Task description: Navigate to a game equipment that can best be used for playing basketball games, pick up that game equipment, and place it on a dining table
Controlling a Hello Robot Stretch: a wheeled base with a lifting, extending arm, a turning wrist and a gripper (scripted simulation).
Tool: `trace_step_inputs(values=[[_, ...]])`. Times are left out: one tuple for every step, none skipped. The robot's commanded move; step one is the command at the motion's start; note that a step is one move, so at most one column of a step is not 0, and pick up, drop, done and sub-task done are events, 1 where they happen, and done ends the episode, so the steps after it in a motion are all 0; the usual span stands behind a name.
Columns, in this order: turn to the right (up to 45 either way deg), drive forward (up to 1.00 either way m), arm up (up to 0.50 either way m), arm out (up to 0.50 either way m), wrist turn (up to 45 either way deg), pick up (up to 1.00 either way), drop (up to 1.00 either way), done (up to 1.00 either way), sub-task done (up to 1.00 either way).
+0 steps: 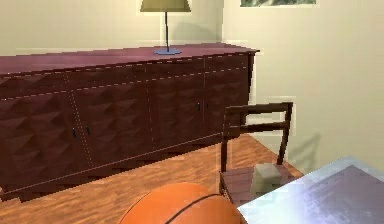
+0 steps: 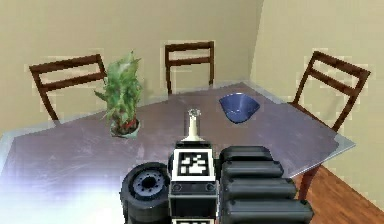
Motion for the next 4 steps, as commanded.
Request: trace_step_inputs(values=[[0.0, 0.0, 0.0, 0.48, 0.0, 0.0, 0.0, 0.0, 0.0], [0.0, 0.0, 0.0, 0.0, 45.0, 0.0, 0.0, 0.0, 0.0], [0.0, 0.0, 0.0, 0.0, 45.0, 0.0, 0.0, 0.0, 0.0], [0.0, 0.0, 0.0, 0.0, 39.0, 0.0, 0.0, 0.0, 0.0]])
